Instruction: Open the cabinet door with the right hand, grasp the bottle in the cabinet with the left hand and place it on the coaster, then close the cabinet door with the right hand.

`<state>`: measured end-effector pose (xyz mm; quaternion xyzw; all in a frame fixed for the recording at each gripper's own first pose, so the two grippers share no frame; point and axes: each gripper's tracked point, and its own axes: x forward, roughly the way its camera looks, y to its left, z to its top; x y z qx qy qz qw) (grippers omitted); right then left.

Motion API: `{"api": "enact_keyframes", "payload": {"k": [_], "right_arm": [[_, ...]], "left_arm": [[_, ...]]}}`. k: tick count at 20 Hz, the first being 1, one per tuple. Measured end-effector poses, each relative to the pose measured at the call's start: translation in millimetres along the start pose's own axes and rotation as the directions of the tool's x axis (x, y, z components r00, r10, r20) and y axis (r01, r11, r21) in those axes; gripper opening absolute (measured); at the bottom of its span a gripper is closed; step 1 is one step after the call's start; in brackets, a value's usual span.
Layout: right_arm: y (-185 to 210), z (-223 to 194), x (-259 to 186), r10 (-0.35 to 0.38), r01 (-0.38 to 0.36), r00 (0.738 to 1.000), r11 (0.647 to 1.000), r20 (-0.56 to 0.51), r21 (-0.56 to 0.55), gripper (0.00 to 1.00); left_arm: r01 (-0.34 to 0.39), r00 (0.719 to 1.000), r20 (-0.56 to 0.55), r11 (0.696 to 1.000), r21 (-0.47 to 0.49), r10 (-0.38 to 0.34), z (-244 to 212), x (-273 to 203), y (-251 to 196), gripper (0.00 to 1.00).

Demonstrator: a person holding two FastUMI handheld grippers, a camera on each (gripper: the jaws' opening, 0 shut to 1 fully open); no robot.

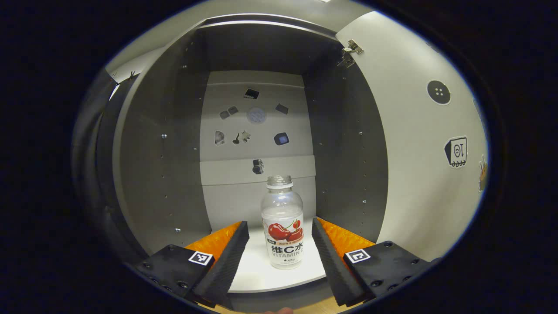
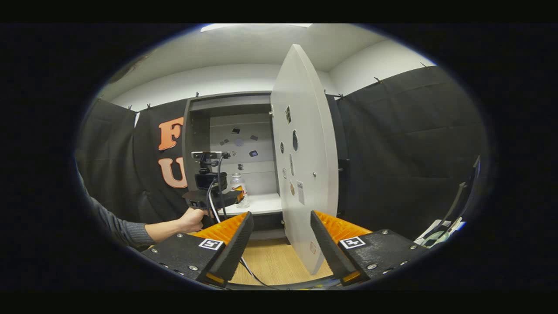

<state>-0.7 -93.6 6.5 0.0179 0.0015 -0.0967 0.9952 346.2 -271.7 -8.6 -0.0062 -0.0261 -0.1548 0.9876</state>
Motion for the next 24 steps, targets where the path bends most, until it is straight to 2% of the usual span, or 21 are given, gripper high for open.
{"api": "enact_keyframes", "payload": {"k": [14,18,24], "right_arm": [[-13.7,-10.3,9.2,-0.011,0.01,0.999,1.0,-0.049,-0.022,0.82],[-13.7,-12.6,11.1,0.004,-0.004,0.999,1.0,-0.05,-0.006,0.82],[-0.9,-17.8,7.8,0.053,-0.053,0.997,0.999,-0.056,0.004,0.82]], "left_arm": [[-0.041,0.999,-0.017,0.999,0.013,0.041,-24.0,74.2,-4.5,0.95],[-0.048,0.999,-0.006,0.999,-0.012,0.048,-20.0,67.6,-0.4,0.84],[-0.037,0.998,0.059,0.999,0.005,0.036,2.6,35.9,4.9,0.86]]}}
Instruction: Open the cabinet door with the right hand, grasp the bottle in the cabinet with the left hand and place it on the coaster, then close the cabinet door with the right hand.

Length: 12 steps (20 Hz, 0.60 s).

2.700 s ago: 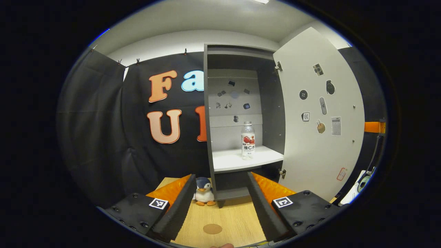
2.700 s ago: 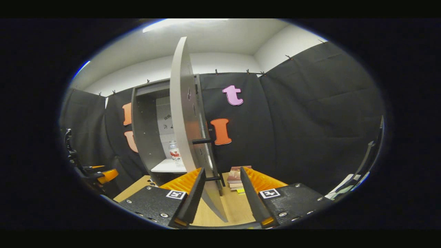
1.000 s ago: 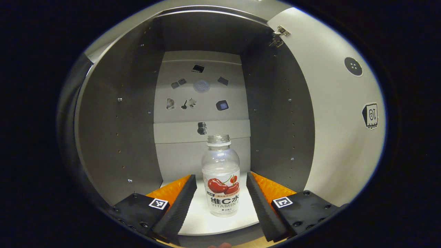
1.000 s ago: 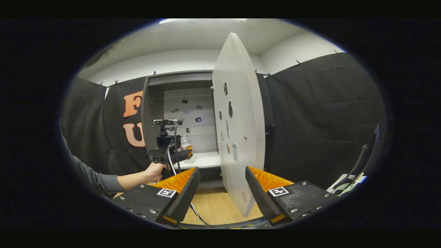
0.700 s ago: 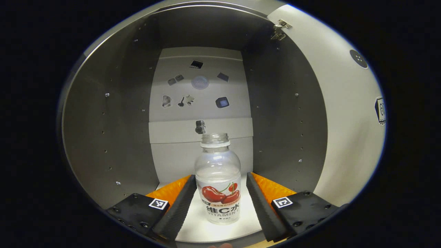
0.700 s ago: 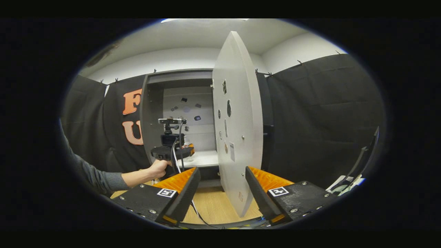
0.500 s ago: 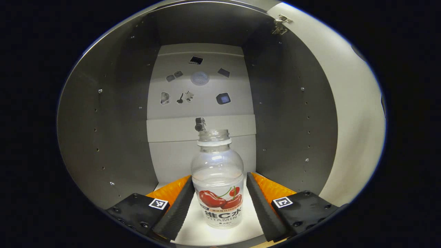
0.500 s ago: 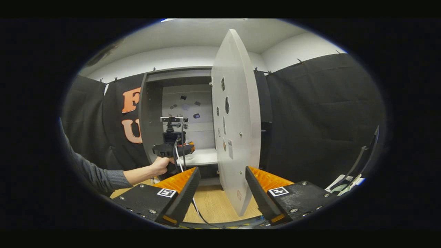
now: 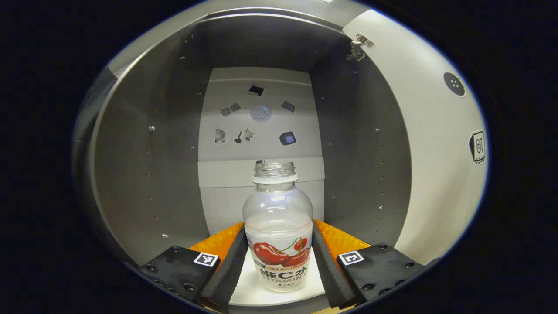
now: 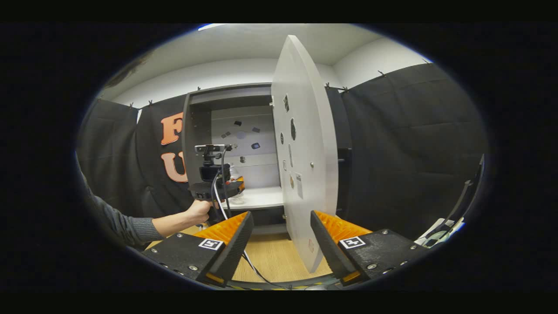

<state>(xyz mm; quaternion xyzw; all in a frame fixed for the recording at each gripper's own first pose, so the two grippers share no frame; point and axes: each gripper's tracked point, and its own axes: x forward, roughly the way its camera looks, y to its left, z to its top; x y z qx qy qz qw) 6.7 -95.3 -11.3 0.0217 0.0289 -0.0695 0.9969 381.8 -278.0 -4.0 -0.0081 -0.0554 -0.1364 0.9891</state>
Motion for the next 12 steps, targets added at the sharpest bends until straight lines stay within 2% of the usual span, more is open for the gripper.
{"api": "enact_keyframes", "payload": {"k": [6,9,10,11,12], "right_arm": [[15.9,-5.7,-8.2,0.059,-0.059,0.998,0.998,0.001,0.028,0.82],[26.2,-9.3,-16.6,0.083,-0.083,0.997,0.996,-0.004,0.037,0.82],[28.8,-10.4,-18.3,0.09,-0.089,0.996,0.995,-0.005,0.039,0.78],[31.9,-11.5,-21.4,0.096,-0.096,0.995,0.995,-0.008,0.042,0.82],[36.1,-12.4,-24.1,0.104,-0.104,0.995,0.994,-0.009,0.045,0.82]], "left_arm": [[-0.006,0.999,0.032,1.0,0.028,0.005,3.3,-52.8,16.0,0.86],[-0.023,1.0,-0.01,1.0,-0.004,0.023,-14.7,-86.8,25.5,0.85],[-0.033,0.999,-0.016,0.999,-0.004,0.033,-20.4,-97.5,30.4,0.86],[-0.047,0.999,-0.022,0.999,0.005,0.047,-27.9,-109.7,36.7,0.86],[-0.056,0.998,-0.028,0.998,0.014,0.056,-36.5,-123.2,42.5,0.85]]}}
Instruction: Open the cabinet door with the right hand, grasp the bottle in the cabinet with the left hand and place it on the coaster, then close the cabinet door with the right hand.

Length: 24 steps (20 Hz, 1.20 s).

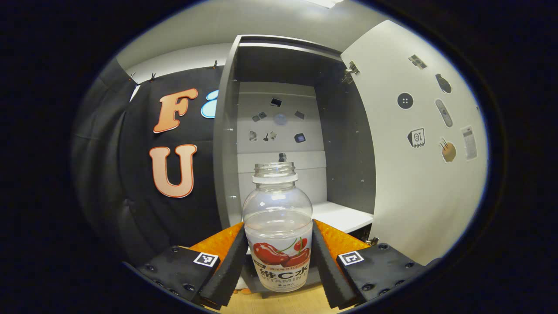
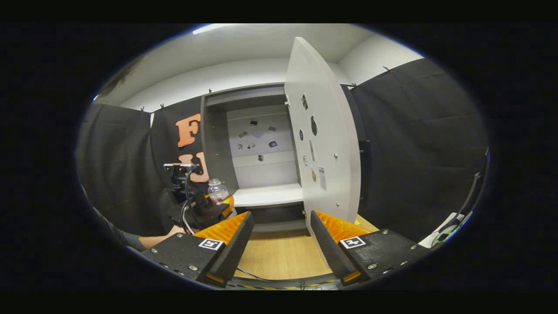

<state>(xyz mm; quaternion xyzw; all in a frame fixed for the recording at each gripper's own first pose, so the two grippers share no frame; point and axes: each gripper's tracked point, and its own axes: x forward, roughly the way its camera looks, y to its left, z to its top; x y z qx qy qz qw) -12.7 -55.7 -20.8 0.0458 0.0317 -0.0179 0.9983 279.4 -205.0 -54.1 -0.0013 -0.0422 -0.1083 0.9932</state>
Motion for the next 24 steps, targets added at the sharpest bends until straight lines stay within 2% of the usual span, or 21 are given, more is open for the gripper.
{"api": "enact_keyframes", "payload": {"k": [5,6,7,12,13,14,16,19,20,21,24], "right_arm": [[16.6,-10.7,-10.6,0.014,-0.015,0.999,1.0,-0.033,-0.02,0.82],[17.8,-10.9,-8.9,0.015,-0.016,0.999,1.0,-0.038,-0.024,0.78],[20.4,-13.8,-11.1,0.018,-0.019,0.999,1.0,-0.047,-0.025,0.82],[27.9,-27.1,-20.4,0.012,-0.015,0.996,0.999,-0.085,-0.035,0.82],[28.4,-29.9,-21.6,0.01,-0.013,0.996,0.999,-0.093,-0.033,0.77],[30.1,-31.4,-21.7,0.01,-0.013,0.995,0.999,-0.1,-0.03,0.82],[33.7,-36.2,-21.3,0.018,-0.021,0.994,0.999,-0.112,-0.026,0.82],[38.3,-40.6,-18.1,0.021,-0.023,0.992,0.999,-0.121,-0.022,0.82],[40.2,-41.9,-16.9,0.023,-0.026,0.992,0.999,-0.125,-0.021,0.78],[41.4,-45.1,-14.4,0.024,-0.028,0.991,0.999,-0.135,-0.022,0.82],[37.4,-51.6,-15.6,0.007,-0.013,0.986,0.999,-0.167,-0.036,0.78]], "left_arm": [[-0.039,0.997,-0.059,0.999,0.012,0.04,-53.8,-45.6,21.3,0.85],[-0.048,0.996,-0.07,0.999,0.007,0.048,-62.2,-50.2,25.7,0.85],[-0.055,0.996,-0.076,0.998,0.002,0.055,-71.4,-54.5,28.5,0.85],[-0.072,0.991,-0.109,0.997,0.012,0.073,-107.2,-68.6,36.9,0.85],[-0.073,0.99,-0.116,0.997,0.014,0.074,-114.2,-67.7,37.3,0.85],[-0.073,0.991,-0.116,0.997,0.015,0.074,-119.2,-68.0,37.5,0.85],[-0.057,0.993,-0.102,0.998,-0.02,0.055,-129.3,-76.4,34.6,0.85],[-0.064,0.99,-0.129,0.998,-0.017,0.061,-151.5,-85.4,34.4,0.85],[-0.063,0.989,-0.137,0.998,-0.004,0.062,-157.6,-85.4,35.0,0.85],[-0.058,0.988,-0.143,0.998,-0.004,0.057,-164.1,-85.0,35.7,0.85],[-0.034,0.987,-0.16,0.998,-0.061,0.023,-183.9,-84.7,29.1,0.85]]}}
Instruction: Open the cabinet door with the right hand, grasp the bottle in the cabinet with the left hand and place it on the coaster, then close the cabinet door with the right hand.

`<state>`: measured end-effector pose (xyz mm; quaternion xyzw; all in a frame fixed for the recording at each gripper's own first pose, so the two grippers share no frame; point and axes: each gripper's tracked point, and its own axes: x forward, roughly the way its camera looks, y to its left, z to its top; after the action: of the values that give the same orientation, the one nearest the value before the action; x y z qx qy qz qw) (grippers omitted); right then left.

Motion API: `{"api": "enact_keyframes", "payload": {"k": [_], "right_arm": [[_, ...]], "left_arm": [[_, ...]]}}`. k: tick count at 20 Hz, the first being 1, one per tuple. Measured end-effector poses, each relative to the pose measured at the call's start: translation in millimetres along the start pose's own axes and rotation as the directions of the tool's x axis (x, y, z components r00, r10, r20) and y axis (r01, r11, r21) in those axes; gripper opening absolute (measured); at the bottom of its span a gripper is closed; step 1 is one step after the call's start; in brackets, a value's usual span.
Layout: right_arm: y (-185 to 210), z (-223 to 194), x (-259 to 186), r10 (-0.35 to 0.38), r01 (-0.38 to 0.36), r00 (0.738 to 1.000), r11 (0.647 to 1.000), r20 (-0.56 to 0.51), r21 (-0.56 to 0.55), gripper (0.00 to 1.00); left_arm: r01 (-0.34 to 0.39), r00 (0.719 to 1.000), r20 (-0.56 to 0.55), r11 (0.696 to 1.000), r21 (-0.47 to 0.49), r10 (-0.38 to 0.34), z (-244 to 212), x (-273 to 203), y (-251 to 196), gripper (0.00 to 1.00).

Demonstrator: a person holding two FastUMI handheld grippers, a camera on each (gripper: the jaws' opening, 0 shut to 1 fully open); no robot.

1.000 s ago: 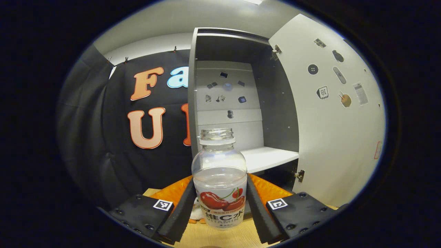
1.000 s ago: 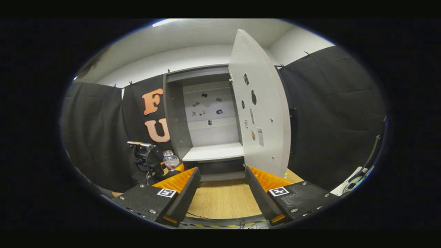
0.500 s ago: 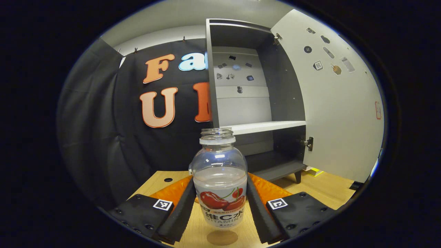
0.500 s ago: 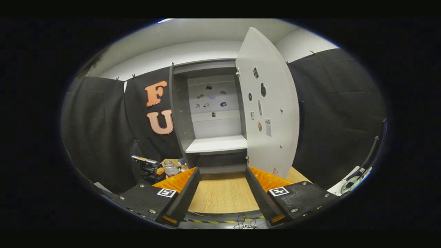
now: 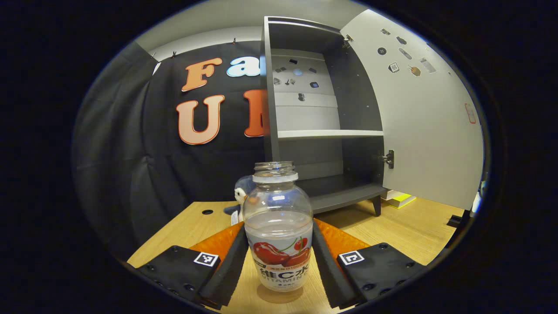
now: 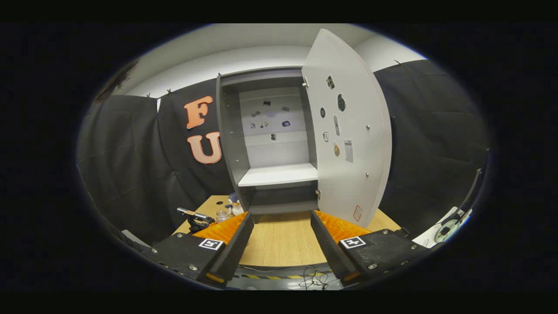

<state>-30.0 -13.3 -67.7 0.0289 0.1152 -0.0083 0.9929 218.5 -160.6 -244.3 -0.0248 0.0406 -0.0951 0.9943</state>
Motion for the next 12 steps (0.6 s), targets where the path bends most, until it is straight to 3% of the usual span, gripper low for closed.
{"api": "enact_keyframes", "payload": {"k": [1,12], "right_arm": [[-1.9,-1.1,0.8,-0.006,0.006,1.0,1.0,-0.005,0.001,0.82],[-15.1,-17.8,11.9,-0.052,0.053,0.995,0.998,-0.079,0.012,0.82]], "left_arm": [[-0.014,1.0,-0.017,1.0,0.008,0.014,-8.6,1.5,2.1,0.85],[-0.027,0.997,-0.074,0.999,0.036,0.029,-56.1,8.3,8.1,0.86]]}}
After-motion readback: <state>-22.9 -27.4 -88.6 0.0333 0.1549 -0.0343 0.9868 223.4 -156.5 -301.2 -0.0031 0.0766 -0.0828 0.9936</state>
